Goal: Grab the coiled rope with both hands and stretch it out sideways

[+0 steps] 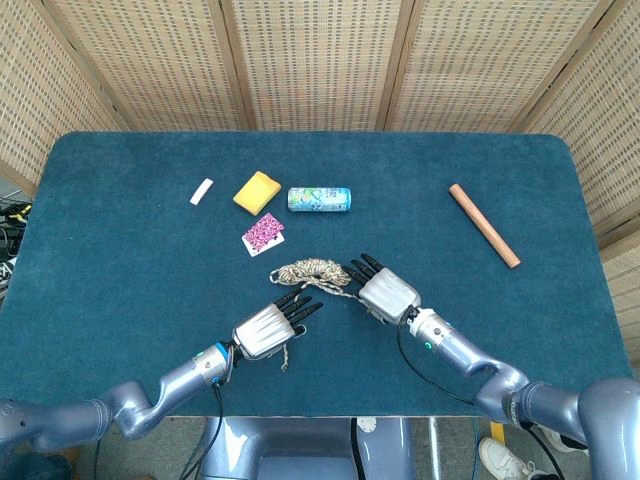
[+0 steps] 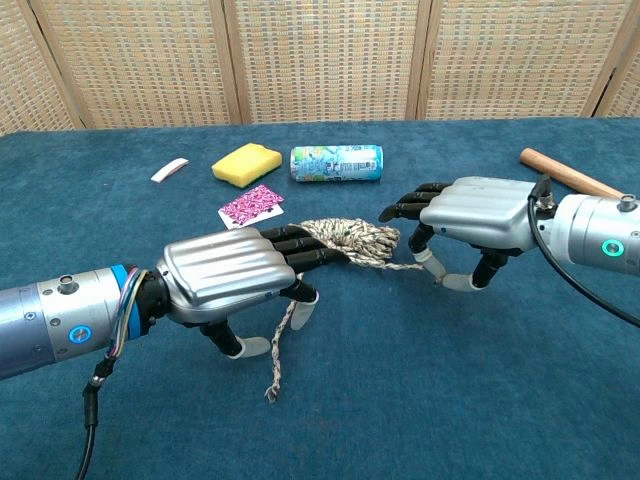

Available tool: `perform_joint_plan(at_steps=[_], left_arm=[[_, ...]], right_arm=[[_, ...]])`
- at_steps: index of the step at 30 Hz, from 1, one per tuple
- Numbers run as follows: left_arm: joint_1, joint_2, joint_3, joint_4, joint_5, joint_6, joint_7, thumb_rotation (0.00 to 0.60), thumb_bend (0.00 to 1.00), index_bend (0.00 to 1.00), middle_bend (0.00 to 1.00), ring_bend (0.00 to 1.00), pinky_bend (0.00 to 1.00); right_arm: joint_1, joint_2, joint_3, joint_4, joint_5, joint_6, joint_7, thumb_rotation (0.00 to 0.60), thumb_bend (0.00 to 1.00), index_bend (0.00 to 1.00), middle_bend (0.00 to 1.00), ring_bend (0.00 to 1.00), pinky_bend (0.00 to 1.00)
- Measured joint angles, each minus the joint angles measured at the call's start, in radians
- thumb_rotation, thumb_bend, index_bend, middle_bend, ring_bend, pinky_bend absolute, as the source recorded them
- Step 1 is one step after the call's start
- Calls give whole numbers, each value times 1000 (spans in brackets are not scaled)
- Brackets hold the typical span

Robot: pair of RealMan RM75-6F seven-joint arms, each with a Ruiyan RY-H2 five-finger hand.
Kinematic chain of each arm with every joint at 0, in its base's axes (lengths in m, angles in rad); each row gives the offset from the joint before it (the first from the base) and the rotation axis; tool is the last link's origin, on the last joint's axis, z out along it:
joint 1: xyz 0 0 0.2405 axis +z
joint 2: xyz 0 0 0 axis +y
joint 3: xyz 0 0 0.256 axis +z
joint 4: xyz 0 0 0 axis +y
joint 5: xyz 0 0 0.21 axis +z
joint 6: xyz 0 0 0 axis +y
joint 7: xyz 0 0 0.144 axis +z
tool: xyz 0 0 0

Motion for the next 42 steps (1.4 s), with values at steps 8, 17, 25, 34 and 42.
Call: perform_joint_plan(at_steps=[8, 17, 25, 34, 42], left_arm=[[-4, -25, 22, 17, -20, 2, 9, 600, 329, 463, 0, 0, 0], [-1, -23, 39, 12, -31, 16, 41, 600, 335, 463, 0, 0, 0], [1, -32, 51, 27, -45, 17, 47, 600, 337, 463, 0, 0, 0], [-6, -51, 59, 51, -45, 26, 42, 600, 386, 495, 0, 0, 0], [-11, -60, 63, 65, -48, 32, 31, 600, 388, 509, 0, 0, 0]], right_arm=[[-3, -6, -2, 20, -15, 10, 29, 600, 514, 631, 50, 0, 0], [-5, -10, -3, 31, -24, 17, 44, 600, 515, 631, 50, 0, 0], [-7, -11, -3, 30, -28, 19, 38, 600, 514, 631, 51, 0, 0], [-9, -13, -2, 26, -26, 15, 24, 600, 515, 631, 54, 0, 0], [-10, -16, -2, 27, -24, 10, 18, 600, 515, 632, 57, 0, 0]])
